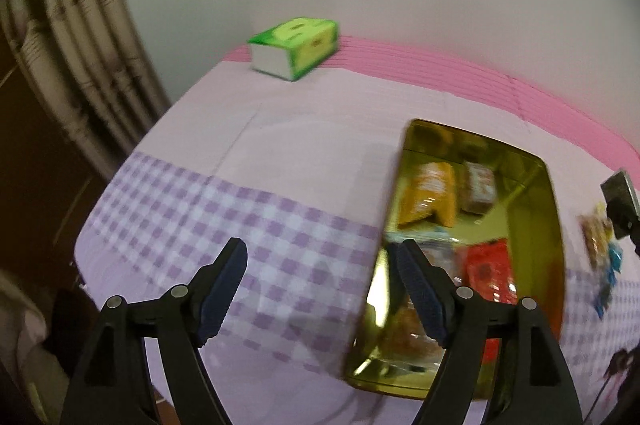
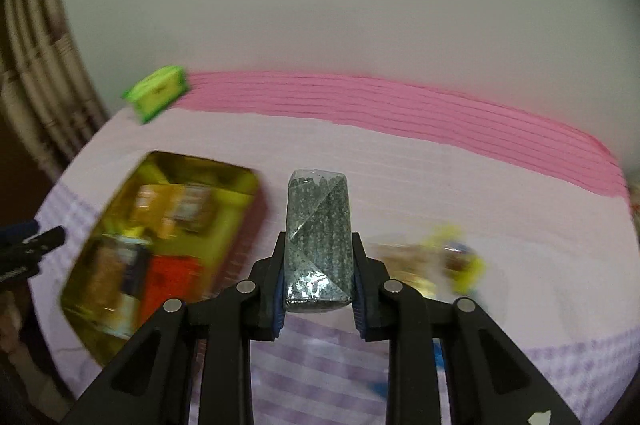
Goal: Organize snacks
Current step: 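Carry the grey seaweed pack into the gold tray and open the right tool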
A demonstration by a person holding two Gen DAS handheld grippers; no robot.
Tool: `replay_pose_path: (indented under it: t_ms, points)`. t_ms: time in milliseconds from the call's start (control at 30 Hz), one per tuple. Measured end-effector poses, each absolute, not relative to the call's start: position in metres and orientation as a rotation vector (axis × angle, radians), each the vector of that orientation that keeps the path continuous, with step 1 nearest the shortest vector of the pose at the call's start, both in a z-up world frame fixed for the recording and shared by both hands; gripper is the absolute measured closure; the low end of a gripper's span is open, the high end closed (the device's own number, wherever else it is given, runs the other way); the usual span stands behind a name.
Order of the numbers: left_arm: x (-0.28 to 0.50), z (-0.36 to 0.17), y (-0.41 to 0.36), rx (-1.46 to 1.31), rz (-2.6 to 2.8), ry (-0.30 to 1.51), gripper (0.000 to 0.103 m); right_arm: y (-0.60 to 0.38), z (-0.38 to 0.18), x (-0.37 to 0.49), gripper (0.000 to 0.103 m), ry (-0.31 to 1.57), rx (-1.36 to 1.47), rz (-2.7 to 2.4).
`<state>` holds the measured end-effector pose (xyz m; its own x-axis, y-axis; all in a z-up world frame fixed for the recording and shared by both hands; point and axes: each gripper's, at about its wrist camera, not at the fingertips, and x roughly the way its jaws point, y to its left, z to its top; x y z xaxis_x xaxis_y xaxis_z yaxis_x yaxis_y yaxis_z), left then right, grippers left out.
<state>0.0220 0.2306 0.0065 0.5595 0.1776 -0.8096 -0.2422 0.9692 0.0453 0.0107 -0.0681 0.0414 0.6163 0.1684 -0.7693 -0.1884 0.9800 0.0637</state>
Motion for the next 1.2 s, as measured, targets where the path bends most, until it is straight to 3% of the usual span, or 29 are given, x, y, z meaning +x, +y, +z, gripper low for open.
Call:
replay_pose_path:
  t_ms: [400,1200]
  points:
    - [0.025,0.0,0.264,-0.178,0.362,0.968,0.025,0.017,0.017,0.048,0.079,0.956,-0.135,0.281]
    - [0.026,-0.003,0.271,-0.197,0.371,0.982,0.025,0.039,-0.022,0.085,0.079,1.029,-0.243,0.179]
